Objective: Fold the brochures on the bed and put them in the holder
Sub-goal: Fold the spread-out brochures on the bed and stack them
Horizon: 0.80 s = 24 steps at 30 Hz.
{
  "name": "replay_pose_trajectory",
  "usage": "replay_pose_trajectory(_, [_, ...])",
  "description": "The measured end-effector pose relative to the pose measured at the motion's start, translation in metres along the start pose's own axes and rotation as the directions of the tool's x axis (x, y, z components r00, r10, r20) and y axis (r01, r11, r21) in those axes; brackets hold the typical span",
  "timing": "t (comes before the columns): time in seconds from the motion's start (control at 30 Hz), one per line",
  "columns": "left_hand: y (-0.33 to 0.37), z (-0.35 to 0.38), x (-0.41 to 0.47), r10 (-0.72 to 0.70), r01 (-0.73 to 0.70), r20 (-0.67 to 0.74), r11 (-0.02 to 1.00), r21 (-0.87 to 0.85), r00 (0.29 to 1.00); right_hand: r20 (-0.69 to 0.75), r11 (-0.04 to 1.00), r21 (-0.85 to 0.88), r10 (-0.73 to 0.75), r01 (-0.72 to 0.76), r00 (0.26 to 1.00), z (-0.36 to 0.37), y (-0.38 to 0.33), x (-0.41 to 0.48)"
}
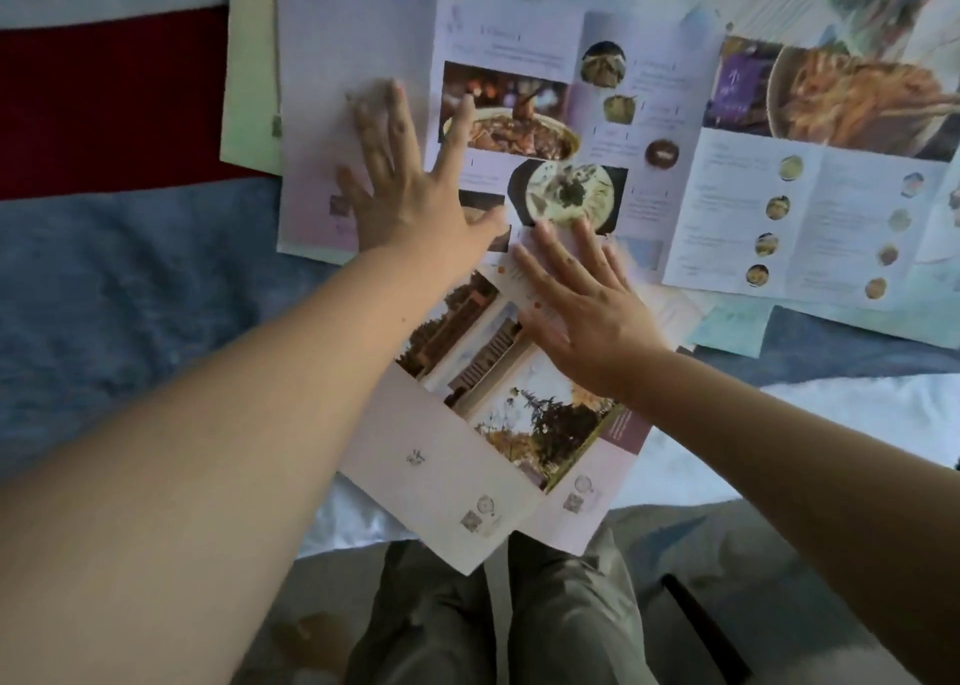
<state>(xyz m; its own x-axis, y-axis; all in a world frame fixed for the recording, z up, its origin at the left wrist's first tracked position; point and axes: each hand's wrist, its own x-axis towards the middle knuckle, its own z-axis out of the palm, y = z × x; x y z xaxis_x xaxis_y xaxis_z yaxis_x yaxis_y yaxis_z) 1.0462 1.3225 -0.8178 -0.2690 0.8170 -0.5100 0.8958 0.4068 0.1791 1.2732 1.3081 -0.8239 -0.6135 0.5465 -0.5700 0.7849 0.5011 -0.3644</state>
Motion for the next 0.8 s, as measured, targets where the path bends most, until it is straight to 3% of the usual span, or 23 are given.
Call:
replay_pose_trajectory(0.43, [-0.076, 0.038, -0.057, -0.282, 0.272, -0.091, 0.956, -0.110, 0.955, 0.032, 0.981, -0.126, -0.142, 0.145, 0.989, 0.036, -0.041, -0.012])
replay_pose_trajectory(0.63, [-0.093, 0.049, -0.066, -0.284, 0.260, -0.150, 0.952, -0.160, 0.947, -0.231, 0.984, -0.113, 0.107, -0.136, 0.967, 0.021, -0.025, 0.011])
replay_pose_trajectory(0.8, [-0.082, 0.051, -0.066, -0.272, 0.243, -0.108, 0.943, -0.226, 0.956, -0.256, 0.979, -0.173, 0.061, -0.108, 0.965, 0.021, -0.001, 0.023])
